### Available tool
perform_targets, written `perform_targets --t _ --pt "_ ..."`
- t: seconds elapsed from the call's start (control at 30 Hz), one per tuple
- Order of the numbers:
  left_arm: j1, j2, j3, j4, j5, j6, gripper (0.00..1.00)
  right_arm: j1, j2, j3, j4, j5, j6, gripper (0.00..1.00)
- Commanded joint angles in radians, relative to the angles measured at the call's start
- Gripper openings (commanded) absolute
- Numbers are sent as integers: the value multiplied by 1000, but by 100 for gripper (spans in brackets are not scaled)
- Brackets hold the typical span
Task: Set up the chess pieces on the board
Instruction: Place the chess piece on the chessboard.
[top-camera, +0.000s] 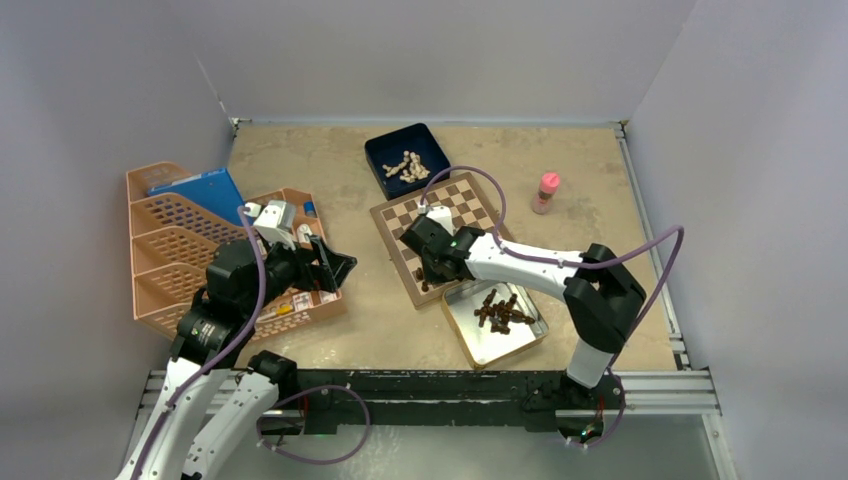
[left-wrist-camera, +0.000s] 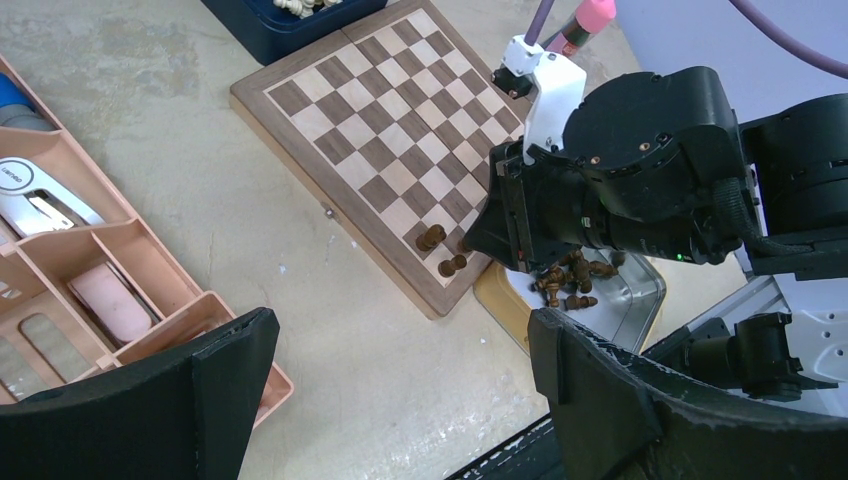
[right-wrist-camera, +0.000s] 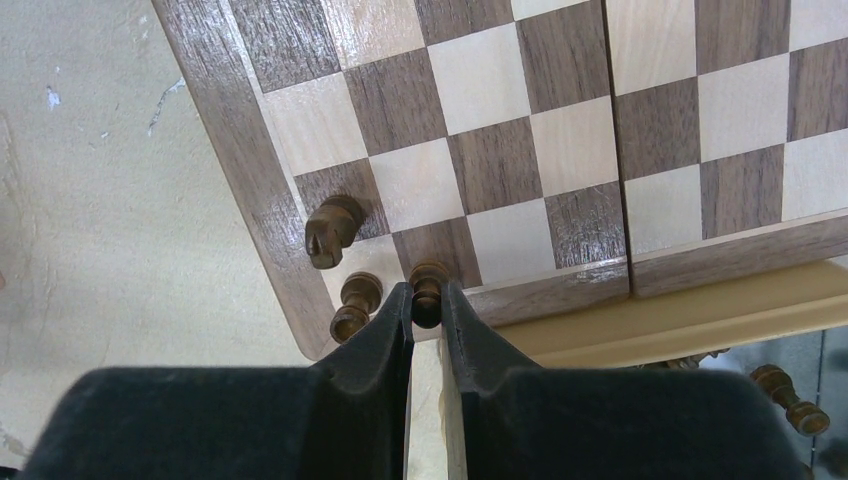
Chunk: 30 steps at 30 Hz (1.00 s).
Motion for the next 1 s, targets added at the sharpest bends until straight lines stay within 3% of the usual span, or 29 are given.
perform_targets --t 0.0,0.43,0.6,0.97 --pt "8 -1 0 41 10 5 97 -3 15 29 13 -2 -13 15" --pt "8 -2 0 41 8 3 97 -3 30 44 4 21 -18 18" --pt "8 -1 1 39 6 3 97 -3 28 53 2 16 -17 27" --pt "8 -2 0 40 6 2 97 -6 -61 81 -65 73 3 31"
